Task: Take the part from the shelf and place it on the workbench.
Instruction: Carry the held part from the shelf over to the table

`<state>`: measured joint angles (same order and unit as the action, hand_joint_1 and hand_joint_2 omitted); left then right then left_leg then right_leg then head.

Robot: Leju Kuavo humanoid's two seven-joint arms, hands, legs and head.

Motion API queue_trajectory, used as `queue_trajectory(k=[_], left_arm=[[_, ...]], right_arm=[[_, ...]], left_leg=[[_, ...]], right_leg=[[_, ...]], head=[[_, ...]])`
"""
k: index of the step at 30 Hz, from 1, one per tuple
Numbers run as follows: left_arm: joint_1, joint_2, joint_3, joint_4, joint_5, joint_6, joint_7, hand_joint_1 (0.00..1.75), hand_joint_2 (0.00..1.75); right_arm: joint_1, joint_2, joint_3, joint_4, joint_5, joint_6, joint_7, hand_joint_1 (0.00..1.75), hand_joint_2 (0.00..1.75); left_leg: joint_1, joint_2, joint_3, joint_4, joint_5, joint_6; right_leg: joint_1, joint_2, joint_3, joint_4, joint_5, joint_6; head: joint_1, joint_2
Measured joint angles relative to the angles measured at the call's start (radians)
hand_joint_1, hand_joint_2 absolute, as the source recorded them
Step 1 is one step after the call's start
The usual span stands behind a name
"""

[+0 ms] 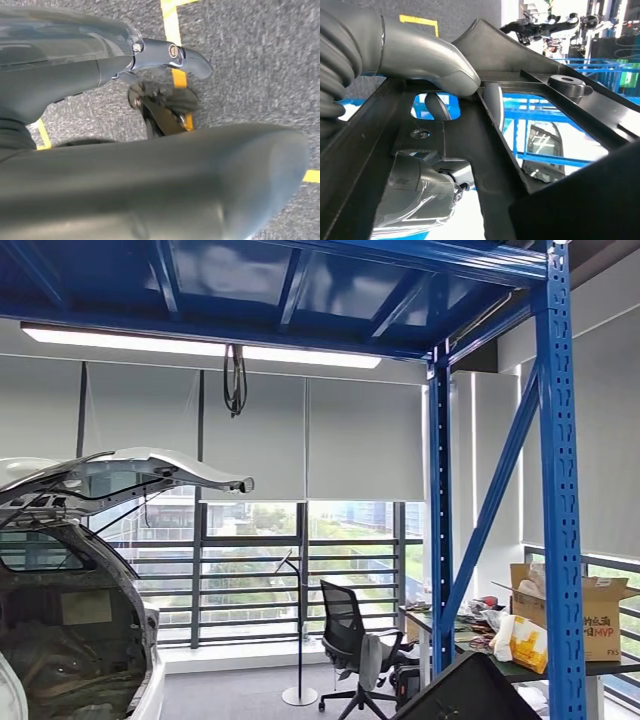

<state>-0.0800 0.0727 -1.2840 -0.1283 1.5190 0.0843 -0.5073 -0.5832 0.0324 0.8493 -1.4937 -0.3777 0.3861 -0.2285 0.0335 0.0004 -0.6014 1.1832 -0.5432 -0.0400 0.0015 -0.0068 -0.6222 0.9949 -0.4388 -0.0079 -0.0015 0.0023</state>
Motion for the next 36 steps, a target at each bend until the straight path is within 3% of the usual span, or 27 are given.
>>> queue_trajectory(k=[2, 3, 6, 7, 9, 10, 11, 12, 13, 15, 17, 19, 21, 22, 23, 25, 26, 27, 28, 31, 36], left_arm=[[-0.004, -0.001, -0.001, 0.0, 0.0, 0.0, 0.0, 0.0, 1.75], [-0.006, -0.002, -0.001, 0.0, 0.0, 0.0, 0.0, 0.0, 1.75], [-0.003, -0.002, -0.002, 0.0, 0.0, 0.001, 0.0, 0.0, 1.75], [-0.002, -0.001, -0.003, 0.0, 0.0, 0.001, 0.0, 0.0, 1.75], [-0.002, 0.0, -0.003, 0.0, 0.0, 0.002, 0.0, 0.0, 1.75], [-0.003, 0.0, -0.004, 0.0, 0.0, 0.002, 0.0, 0.0, 1.75], [-0.003, 0.001, -0.004, 0.0, 0.0, 0.002, 0.0, 0.0, 1.75], [-0.003, 0.001, -0.004, 0.0, 0.0, 0.002, 0.0, 0.0, 1.75], [-0.002, 0.001, -0.005, 0.0, 0.0, 0.002, 0.0, 0.0, 1.75], [-0.003, 0.0, -0.005, 0.0, 0.0, 0.002, 0.0, 0.0, 1.75], [-0.003, -0.001, -0.006, 0.0, -0.001, 0.003, 0.0, 0.0, 1.75], [-0.003, -0.004, -0.009, 0.0, -0.001, 0.003, 0.003, 0.0, 1.75], [-0.002, -0.004, -0.014, 0.001, -0.001, 0.003, 0.017, 0.0, 1.75], [-0.001, -0.003, -0.016, 0.001, -0.001, 0.003, 0.029, 0.0, 1.75], [-0.001, -0.002, -0.018, 0.002, -0.001, 0.004, 0.044, 0.0, 1.75], [0.0, 0.0, -0.023, 0.003, -0.001, 0.007, 0.071, 0.0, 1.75], [0.001, 0.003, -0.025, 0.004, -0.001, 0.008, 0.082, 0.0, 1.75], [0.002, 0.005, -0.027, 0.005, -0.001, 0.01, 0.088, 0.0, 1.75], [0.003, 0.007, -0.028, 0.006, -0.001, 0.01, 0.092, 0.0, 1.75], [0.003, 0.012, -0.03, 0.008, -0.001, 0.01, 0.097, 0.0, 1.75], [0.003, 0.012, -0.03, 0.008, -0.001, 0.01, 0.098, 0.0, 1.75]], right_arm=[[-0.002, 0.0, 0.0, 0.0, 0.0, 0.0, -0.001, 1.75, 1.75], [-0.003, 0.001, 0.0, 0.0, 0.0, 0.0, -0.001, 1.75, 1.75], [-0.004, 0.001, 0.0, 0.0, 0.0, -0.001, -0.002, 1.75, 1.75], [-0.003, 0.001, -0.001, 0.0, 0.0, -0.001, -0.002, 1.75, 1.75], [-0.003, 0.0, -0.001, 0.0, 0.0, -0.001, -0.003, 1.75, 1.75], [-0.003, 0.0, -0.001, 0.0, 0.0, -0.001, -0.003, 1.75, 1.75], [-0.003, 0.0, -0.001, 0.0, 0.0, -0.001, -0.004, 1.75, 1.75], [-0.002, 0.0, -0.001, 0.0, 0.0, -0.001, -0.004, 1.75, 1.75], [-0.001, 0.0, -0.001, 0.0, 0.0, -0.001, -0.005, 1.75, 1.75], [0.0, 0.001, -0.001, -0.001, 0.0, -0.001, -0.006, 1.75, 1.75], [-0.002, 0.003, -0.001, -0.005, 0.0, -0.001, -0.007, 1.75, 1.75], [-0.004, 0.005, -0.002, -0.009, 0.001, -0.001, -0.011, 1.75, 1.75], [-0.004, 0.006, -0.002, -0.009, 0.003, 0.002, -0.015, 1.75, 1.75], [-0.004, 0.006, -0.002, -0.009, 0.004, 0.005, -0.018, 1.75, 1.75], [-0.005, 0.007, -0.002, -0.009, 0.004, 0.009, -0.021, 1.75, 1.75], [-0.004, 0.009, -0.002, -0.007, 0.004, 0.015, -0.025, 1.75, 1.75], [-0.003, 0.009, -0.002, -0.006, 0.004, 0.016, -0.026, 1.75, 1.75], [-0.001, 0.009, -0.002, -0.004, 0.004, 0.017, -0.026, 1.75, 1.75], [0.0, 0.009, -0.001, -0.002, 0.004, 0.018, -0.026, 1.75, 1.75], [0.002, 0.009, -0.001, 0.0, 0.004, 0.02, -0.027, 1.75, 1.75], [0.001, 0.01, -0.001, 0.0, 0.003, 0.021, -0.027, 1.75, 1.75]], left_leg=[[0.002, -0.003, 0.081, -0.121, 0.0, -0.004], [0.001, -0.005, 0.099, -0.154, -0.01, 0.0], [-0.006, -0.004, 0.091, -0.161, -0.007, 0.026], [-0.008, -0.002, 0.084, -0.161, 0.001, 0.037], [-0.012, 0.002, 0.062, -0.161, 0.02, 0.056], [-0.016, 0.002, 0.05, -0.161, 0.03, 0.062], [-0.02, 0.003, 0.038, -0.16, 0.039, 0.066], [-0.025, 0.003, 0.026, -0.16, 0.049, 0.069], [-0.031, 0.003, 0.015, -0.16, 0.058, 0.071], [-0.038, 0.003, -0.005, -0.16, 0.075, 0.073], [-0.041, 0.002, -0.019, -0.16, 0.091, 0.071], [-0.039, 0.003, -0.027, -0.162, 0.105, 0.063], [-0.035, 0.004, -0.033, -0.163, 0.109, 0.054], [-0.034, 0.003, -0.039, -0.152, 0.094, 0.049], [-0.033, 0.003, -0.049, -0.124, 0.064, 0.045], [-0.026, 0.002, -0.085, -0.014, -0.02, 0.033], [-0.021, 0.002, -0.103, 0.048, -0.049, 0.026], [-0.016, 0.002, -0.11, 0.09, -0.058, 0.019], [-0.011, 0.002, -0.103, 0.1, -0.047, 0.012], [-0.001, 0.002, -0.048, 0.031, 0.007, -0.003], [0.0, 0.003, -0.038, 0.015, 0.013, -0.005]], right_leg=[[0.0, 0.001, -0.025, 0.02, 0.008, 0.013], [0.001, 0.001, -0.033, 0.028, 0.014, 0.019], [-0.003, 0.002, -0.046, 0.038, 0.021, 0.036], [-0.005, 0.002, -0.054, 0.055, -0.003, 0.039], [-0.007, 0.002, -0.081, 0.149, -0.095, 0.044], [-0.007, 0.002, -0.096, 0.217, -0.141, 0.044], [-0.006, 0.002, -0.106, 0.279, -0.17, 0.042], [-0.004, 0.002, -0.104, 0.318, -0.177, 0.039], [-0.001, 0.003, -0.086, 0.321, -0.164, 0.032], [0.012, 0.005, -0.001, 0.219, -0.115, 0.01], [0.03, 0.005, 0.102, 0.063, -0.102, -0.016], [0.04, 0.005, 0.147, -0.018, -0.11, -0.028], [0.039, 0.004, 0.146, -0.035, -0.095, -0.031], [0.036, 0.003, 0.142, -0.041, -0.084, -0.034], [0.033, 0.001, 0.137, -0.046, -0.073, -0.036], [0.029, -0.001, 0.118, -0.047, -0.057, -0.038], [0.028, -0.002, 0.108, -0.046, -0.05, -0.036], [0.027, -0.002, 0.098, -0.045, -0.044, -0.033], [0.024, -0.003, 0.088, -0.042, -0.038, -0.029], [0.015, -0.004, 0.069, -0.032, -0.03, -0.02], [0.014, -0.004, 0.067, -0.03, -0.03, -0.019]], head=[[0.0, 0.0], [0.0, 0.0], [0.0, 0.0], [0.0, 0.0], [-0.001, 0.0], [-0.001, 0.0], [-0.001, 0.0], [-0.001, 0.0], [-0.001, 0.0], [-0.001, 0.0], [-0.001, 0.0], [-0.001, 0.0], [-0.001, 0.0], [0.0, 0.0], [0.0, 0.0], [-0.001, 0.0], [-0.001, 0.0], [-0.001, 0.0], [-0.001, 0.0], [-0.001, 0.0], [-0.001, 0.0]])
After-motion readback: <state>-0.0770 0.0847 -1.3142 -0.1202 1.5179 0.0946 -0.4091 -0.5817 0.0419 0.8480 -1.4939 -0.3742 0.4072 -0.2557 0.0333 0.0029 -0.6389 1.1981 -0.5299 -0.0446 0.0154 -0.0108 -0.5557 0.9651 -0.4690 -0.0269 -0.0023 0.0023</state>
